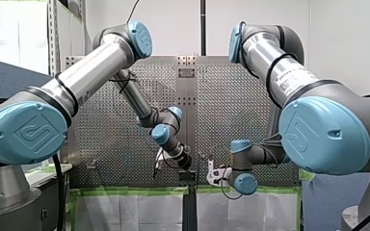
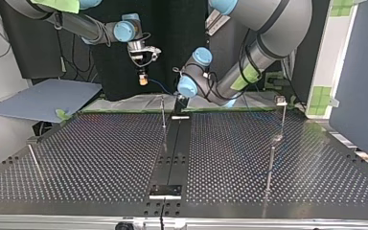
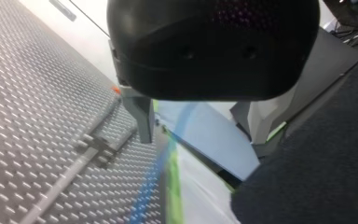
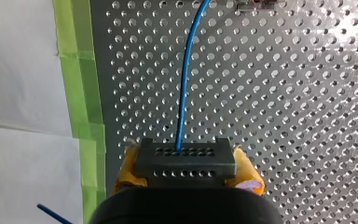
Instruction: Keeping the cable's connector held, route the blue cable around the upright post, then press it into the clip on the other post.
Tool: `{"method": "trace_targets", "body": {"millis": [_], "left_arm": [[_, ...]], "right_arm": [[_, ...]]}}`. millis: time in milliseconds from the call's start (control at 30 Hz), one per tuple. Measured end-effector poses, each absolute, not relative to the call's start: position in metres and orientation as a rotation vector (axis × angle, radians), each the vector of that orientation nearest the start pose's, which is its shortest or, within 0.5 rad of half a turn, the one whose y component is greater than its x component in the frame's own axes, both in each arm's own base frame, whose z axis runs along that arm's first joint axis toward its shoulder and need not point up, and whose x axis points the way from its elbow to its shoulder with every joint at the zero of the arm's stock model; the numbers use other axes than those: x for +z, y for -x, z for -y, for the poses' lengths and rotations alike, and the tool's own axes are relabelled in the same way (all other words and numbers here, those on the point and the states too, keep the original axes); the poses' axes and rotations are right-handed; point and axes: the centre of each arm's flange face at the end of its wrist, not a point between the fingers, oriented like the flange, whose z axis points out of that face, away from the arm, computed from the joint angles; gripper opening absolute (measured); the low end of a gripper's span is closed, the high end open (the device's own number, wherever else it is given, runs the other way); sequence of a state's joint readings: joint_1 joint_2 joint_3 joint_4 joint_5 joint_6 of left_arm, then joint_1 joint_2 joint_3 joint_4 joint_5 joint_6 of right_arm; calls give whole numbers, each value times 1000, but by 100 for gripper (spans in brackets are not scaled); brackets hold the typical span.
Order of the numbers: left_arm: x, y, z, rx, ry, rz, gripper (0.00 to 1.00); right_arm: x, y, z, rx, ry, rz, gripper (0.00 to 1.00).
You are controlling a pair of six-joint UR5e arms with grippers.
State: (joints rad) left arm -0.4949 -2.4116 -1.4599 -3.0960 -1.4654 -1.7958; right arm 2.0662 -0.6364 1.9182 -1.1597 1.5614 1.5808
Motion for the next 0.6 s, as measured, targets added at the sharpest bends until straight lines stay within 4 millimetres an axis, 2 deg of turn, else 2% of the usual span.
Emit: {"method": "trace_targets", "body": {"millis": [100, 300, 433, 600], "left_arm": [[57, -480, 425, -498, -376, -2247, 100], [61, -481, 427, -452, -386, -2217, 100], [58, -481, 423, -398, -375, -2233, 100], [43, -477, 413, -311, -374, -2287, 100]], "right_arm": [[-71, -379, 410, 1510, -1690, 988, 0], [-71, -389, 405, 1553, -1731, 946, 0], [-71, -391, 404, 1566, -1739, 934, 0], [-71, -392, 403, 1570, -1741, 930, 0]]}}
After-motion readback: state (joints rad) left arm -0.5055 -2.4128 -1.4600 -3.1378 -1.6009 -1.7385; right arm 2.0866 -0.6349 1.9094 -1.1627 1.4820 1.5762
